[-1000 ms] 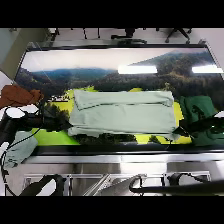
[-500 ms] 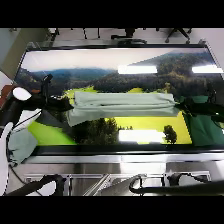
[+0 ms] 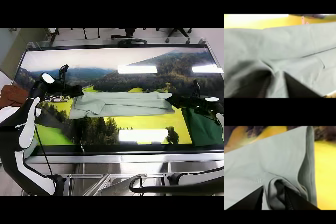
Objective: Fold the shirts.
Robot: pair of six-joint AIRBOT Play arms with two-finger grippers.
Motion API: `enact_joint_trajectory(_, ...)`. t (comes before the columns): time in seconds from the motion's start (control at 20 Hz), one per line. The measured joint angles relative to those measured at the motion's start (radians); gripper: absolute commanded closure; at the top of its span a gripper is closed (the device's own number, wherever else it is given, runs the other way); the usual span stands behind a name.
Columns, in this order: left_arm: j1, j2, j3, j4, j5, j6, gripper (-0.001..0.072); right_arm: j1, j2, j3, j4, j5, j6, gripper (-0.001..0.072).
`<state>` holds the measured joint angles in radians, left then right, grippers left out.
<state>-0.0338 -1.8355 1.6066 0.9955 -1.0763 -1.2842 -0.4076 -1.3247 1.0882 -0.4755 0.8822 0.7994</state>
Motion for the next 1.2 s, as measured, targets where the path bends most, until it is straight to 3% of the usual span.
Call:
enact_joint_trajectory(0.45,-0.002,-0.084,0.276,-0.003,-0.211,-0.039,0.0038,-0.034,-0.05,0.073,-0.167,0.069,0.053,0.0185)
enact_joint_trajectory(0.5,-0.002,-0.085,0.293,-0.003,-0.227,-0.044,0.004,-0.028,-0.062,0.076,-0.163,0.078,0.057,0.0208)
enact_joint_trajectory(0.55,-0.002,-0.085,0.306,-0.008,-0.241,-0.05,0.004,-0.021,-0.074,0.078,-0.16,0.091,0.06,0.0287)
enact_joint_trajectory(0.6,-0.002,-0.086,0.317,-0.024,-0.255,-0.056,0.0193,-0.013,-0.085,0.079,-0.163,0.1,0.061,0.041)
enact_joint_trajectory(0.65,-0.003,-0.087,0.324,-0.052,-0.264,-0.063,0.055,-0.005,-0.093,0.079,-0.164,0.108,0.064,0.0572)
enact_joint_trajectory(0.7,-0.004,-0.087,0.329,-0.081,-0.272,-0.063,0.0688,0.002,-0.1,0.079,-0.162,0.119,0.065,0.0689)
enact_joint_trajectory(0.95,-0.079,-0.103,0.334,-0.177,-0.261,-0.063,0.0688,0.016,-0.098,0.16,-0.098,0.237,0.072,0.0693)
enact_joint_trajectory(1.2,-0.28,-0.225,0.32,-0.197,-0.163,-0.063,0.0688,0.016,-0.031,0.359,0.01,0.461,0.173,0.0693)
